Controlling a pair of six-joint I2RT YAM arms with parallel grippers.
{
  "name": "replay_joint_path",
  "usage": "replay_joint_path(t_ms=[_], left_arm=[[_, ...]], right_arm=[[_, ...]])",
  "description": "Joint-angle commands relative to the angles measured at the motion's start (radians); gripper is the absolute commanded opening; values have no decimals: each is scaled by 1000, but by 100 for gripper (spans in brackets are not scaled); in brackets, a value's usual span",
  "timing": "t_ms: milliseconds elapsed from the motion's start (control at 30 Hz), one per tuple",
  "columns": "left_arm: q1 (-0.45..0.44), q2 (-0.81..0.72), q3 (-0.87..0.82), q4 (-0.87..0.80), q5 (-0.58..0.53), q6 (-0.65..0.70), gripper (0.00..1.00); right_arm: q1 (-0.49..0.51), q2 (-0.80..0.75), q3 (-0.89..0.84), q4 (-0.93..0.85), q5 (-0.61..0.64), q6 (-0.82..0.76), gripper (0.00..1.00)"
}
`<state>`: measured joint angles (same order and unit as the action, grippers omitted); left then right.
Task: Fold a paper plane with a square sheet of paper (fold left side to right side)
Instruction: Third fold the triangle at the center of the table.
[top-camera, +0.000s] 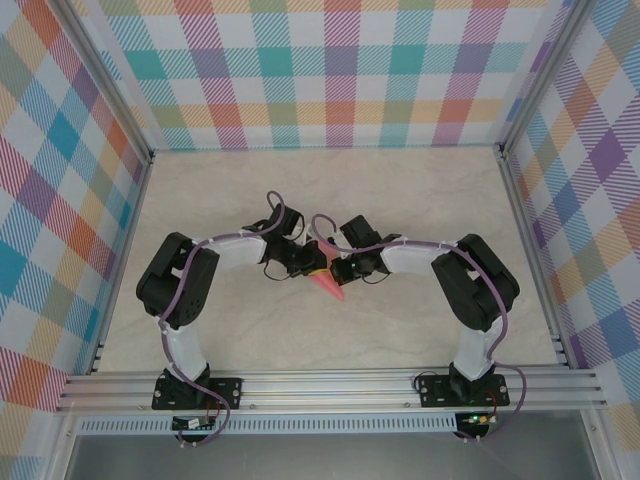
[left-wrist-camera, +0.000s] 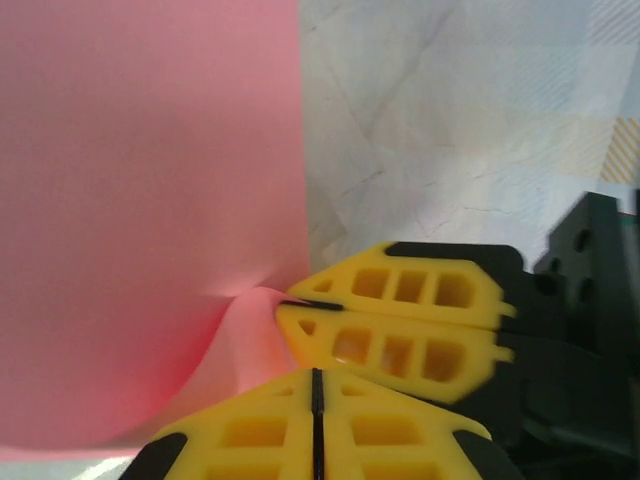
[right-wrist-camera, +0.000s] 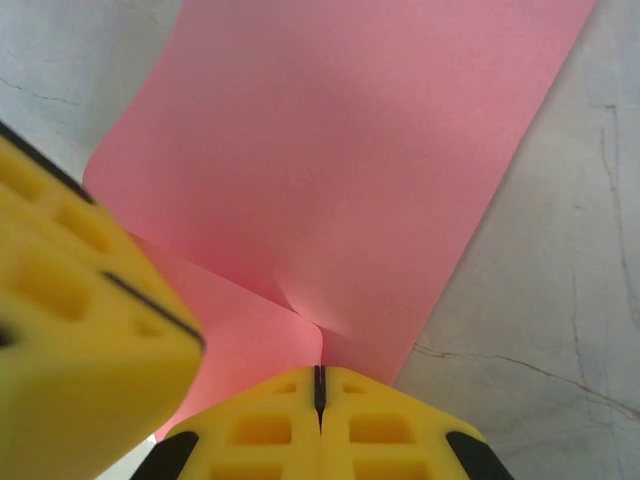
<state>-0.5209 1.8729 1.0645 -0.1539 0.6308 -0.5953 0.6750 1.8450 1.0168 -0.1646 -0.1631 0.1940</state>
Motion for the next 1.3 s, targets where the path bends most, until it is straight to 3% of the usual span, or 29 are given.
replay_joint_path(t_ms=[0, 500, 700, 900, 1000, 1167, 1267], left_arm=[[-9, 30, -4, -5, -34, -11, 8], [-10, 40, -84, -16, -112, 8, 7], [-10, 52, -112, -10, -130, 8, 7], [-10, 58, -118, -3, -140, 3, 6], [-10, 60, -118, -3, -140, 4, 6], [-9, 58, -118, -7, -141, 6, 6], [-10, 60, -116, -4, -141, 6, 6]], right_arm=[[18, 63, -18, -97, 17, -24, 0], [18, 70, 5, -98, -3, -19, 0], [-15, -14, 85, -132, -56, 11, 17], [-41, -119, 131, -233, -17, -2, 34], [-40, -152, 86, -242, -92, 16, 35], [-35, -129, -5, -170, -377, 120, 27], [-22, -87, -12, -155, -423, 150, 24]])
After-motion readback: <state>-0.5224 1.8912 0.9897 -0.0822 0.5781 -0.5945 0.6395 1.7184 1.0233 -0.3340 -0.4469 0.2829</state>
